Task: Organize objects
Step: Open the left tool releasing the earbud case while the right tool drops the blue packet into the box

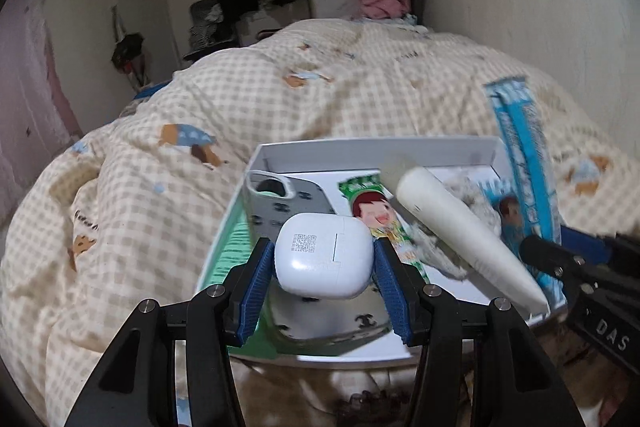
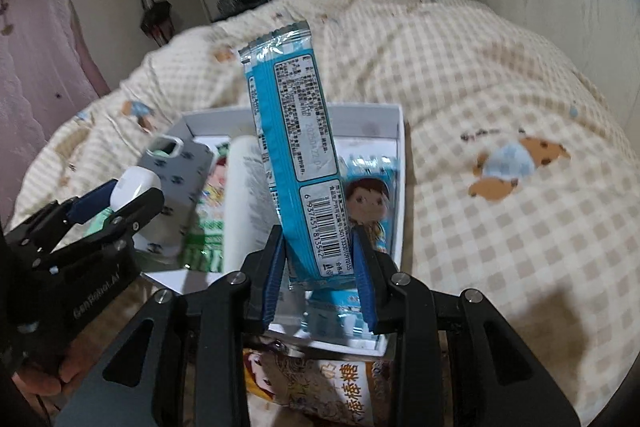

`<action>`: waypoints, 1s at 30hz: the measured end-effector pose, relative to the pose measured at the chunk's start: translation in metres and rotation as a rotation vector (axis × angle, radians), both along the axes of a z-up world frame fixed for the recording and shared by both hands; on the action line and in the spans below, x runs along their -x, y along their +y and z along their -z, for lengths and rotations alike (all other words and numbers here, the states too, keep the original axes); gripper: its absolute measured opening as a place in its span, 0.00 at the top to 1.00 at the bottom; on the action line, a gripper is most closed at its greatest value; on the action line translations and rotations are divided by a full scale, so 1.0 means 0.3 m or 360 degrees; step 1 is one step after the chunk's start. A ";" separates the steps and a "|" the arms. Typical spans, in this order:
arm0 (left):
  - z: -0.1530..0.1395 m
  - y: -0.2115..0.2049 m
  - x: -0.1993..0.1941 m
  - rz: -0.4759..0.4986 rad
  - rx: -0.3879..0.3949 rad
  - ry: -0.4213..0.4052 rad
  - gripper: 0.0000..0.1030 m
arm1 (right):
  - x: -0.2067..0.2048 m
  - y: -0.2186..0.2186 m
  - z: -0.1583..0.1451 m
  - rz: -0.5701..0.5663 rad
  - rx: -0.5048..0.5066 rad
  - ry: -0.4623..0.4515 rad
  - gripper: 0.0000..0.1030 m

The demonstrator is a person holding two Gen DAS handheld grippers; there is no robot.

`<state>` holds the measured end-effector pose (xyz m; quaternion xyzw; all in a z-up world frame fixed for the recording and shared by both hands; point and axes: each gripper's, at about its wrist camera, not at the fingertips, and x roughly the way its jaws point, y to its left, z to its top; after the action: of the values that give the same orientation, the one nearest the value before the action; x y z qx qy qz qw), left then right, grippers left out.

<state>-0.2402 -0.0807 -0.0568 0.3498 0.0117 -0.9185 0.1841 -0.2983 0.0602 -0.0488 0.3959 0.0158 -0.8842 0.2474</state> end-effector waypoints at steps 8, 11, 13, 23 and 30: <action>0.014 0.059 -0.001 0.0091 0.0111 -0.0061 0.51 | -0.006 -0.028 0.014 -0.0011 -0.0114 -0.0003 0.67; 0.010 0.066 -0.008 0.0091 0.0118 -0.0064 0.51 | -0.003 -0.021 0.011 -0.0009 -0.0112 -0.0012 0.67; 0.013 0.070 -0.011 0.0095 0.0125 -0.0064 0.51 | -0.004 -0.028 0.012 -0.0009 -0.0117 -0.0011 0.67; 0.003 0.064 -0.026 0.0085 0.0113 -0.0015 0.41 | -0.004 -0.031 0.013 -0.0004 -0.0130 -0.0009 0.66; -0.011 0.055 -0.052 0.0073 0.0104 0.0044 0.27 | -0.012 -0.031 0.012 -0.0024 -0.0114 -0.0005 0.58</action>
<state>-0.2246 -0.0641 -0.0537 0.3311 -0.0238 -0.9271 0.1740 -0.2945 0.0510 -0.0525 0.4058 0.0501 -0.8806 0.2397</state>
